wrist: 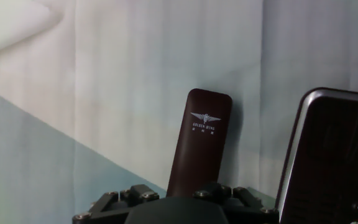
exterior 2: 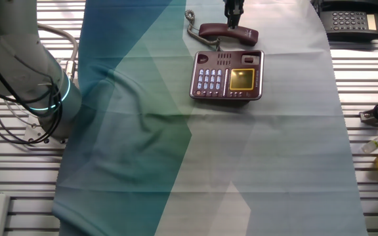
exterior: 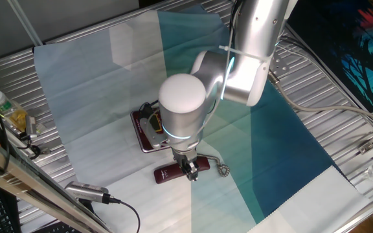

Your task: Place the handset of the telephone on the corresponding phone cradle

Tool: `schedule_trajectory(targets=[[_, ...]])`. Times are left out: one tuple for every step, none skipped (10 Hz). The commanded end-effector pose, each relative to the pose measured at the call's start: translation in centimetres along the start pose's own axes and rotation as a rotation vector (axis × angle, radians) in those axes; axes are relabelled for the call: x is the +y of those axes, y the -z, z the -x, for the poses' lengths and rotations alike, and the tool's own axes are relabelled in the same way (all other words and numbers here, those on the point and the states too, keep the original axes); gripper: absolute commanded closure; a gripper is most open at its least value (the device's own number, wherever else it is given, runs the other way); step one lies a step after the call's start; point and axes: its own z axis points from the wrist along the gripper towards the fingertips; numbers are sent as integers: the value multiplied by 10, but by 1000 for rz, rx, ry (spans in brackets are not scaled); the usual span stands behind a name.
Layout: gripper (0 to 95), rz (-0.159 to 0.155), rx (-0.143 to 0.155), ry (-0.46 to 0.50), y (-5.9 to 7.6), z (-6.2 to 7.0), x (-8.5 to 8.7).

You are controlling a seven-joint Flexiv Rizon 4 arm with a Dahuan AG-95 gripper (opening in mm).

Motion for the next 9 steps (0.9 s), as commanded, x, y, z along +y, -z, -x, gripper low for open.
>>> schedule_trajectory(targets=[[570,-9,-3,-28,1,0,-5],[570,-11,-4,-27,0,0,-7],[570,-12,-7,-19,-1,-1,-12],[570,-12,-11,-13,-2,-1,-13],[570,-9,-12,-6,-3,-1,-13],[570,-8,-11,-8,-3,-1,-13],[570,-6,-11,-8,-4,-1,-13],[570,-2,-11,-10,-4,-1,-13],[380,0,-12,-10,-5,-1,-13]])
